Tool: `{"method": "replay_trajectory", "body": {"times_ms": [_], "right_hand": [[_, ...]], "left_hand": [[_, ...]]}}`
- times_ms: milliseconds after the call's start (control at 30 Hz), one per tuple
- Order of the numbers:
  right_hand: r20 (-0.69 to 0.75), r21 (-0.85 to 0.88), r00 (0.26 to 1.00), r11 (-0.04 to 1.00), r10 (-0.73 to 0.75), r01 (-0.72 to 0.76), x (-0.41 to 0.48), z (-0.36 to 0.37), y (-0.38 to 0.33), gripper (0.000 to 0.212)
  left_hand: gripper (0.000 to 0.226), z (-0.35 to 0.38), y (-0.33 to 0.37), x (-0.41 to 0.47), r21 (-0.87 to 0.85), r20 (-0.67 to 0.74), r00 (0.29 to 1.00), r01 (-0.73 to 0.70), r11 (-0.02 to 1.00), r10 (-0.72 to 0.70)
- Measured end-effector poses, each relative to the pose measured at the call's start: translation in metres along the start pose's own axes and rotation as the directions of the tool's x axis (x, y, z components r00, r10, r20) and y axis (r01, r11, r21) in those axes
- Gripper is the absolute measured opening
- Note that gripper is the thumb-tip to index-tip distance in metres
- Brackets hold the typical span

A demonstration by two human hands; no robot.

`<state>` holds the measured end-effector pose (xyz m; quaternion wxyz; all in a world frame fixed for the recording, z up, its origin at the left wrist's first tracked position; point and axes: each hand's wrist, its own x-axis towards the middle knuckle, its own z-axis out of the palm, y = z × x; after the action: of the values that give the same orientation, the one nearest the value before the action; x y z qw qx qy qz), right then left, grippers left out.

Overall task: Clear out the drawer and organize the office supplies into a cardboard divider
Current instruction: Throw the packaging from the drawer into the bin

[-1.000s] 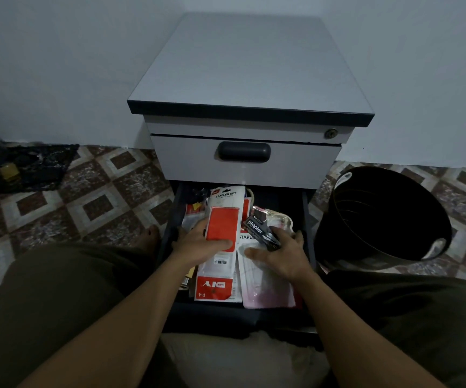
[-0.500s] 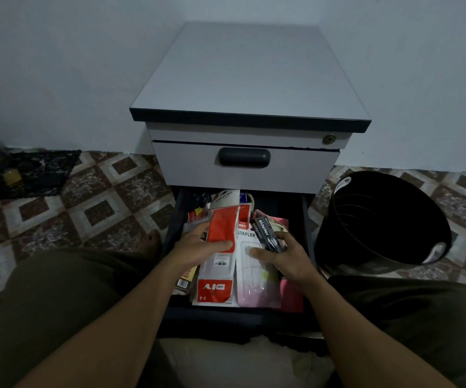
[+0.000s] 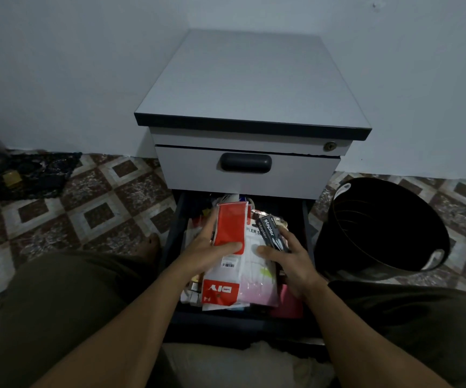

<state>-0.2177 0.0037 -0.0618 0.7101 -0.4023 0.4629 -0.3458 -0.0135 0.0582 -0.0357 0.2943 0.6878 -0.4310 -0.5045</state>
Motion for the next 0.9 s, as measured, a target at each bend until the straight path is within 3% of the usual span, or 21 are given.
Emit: {"method": "replay_trajectory", "body": {"times_ms": [167, 267, 400, 533, 633, 900], "right_hand": [[0.026, 0.024, 0.995, 0.995, -0.1, 0.099, -0.003, 0.006, -0.007, 0.069], [0.054, -0.016, 0.993, 0.994, -0.108, 0.109, -0.004, 0.008, -0.009, 0.082], [0.08, -0.035, 0.991, 0.993, -0.107, 0.11, -0.006, 0.01, -0.011, 0.077], [0.083, -0.045, 0.991, 0.993, -0.104, 0.108, -0.008, 0.012, -0.013, 0.06], [0.093, -0.03, 0.993, 0.997, -0.072, 0.075, -0.01, 0.014, -0.009, 0.061], [0.104, 0.033, 0.989, 0.994, -0.109, 0.106, -0.021, 0.021, -0.02, 0.058]], "left_hand": [[0.098, 0.005, 0.006, -0.006, 0.193, -0.018, 0.997, -0.064, 0.979, 0.069], [0.095, 0.006, 0.007, -0.007, 0.217, -0.05, 0.995, -0.074, 0.973, 0.087], [0.089, 0.007, 0.005, -0.008, 0.248, -0.053, 0.992, -0.1, 0.964, 0.116], [0.075, 0.004, 0.002, -0.001, 0.142, 0.018, 0.999, -0.031, 0.989, 0.029], [0.077, 0.005, 0.0, 0.004, 0.011, 0.044, 0.999, 0.022, 1.0, -0.023], [0.09, 0.007, -0.002, 0.007, -0.099, 0.035, 0.999, 0.011, 0.995, -0.008]]}}
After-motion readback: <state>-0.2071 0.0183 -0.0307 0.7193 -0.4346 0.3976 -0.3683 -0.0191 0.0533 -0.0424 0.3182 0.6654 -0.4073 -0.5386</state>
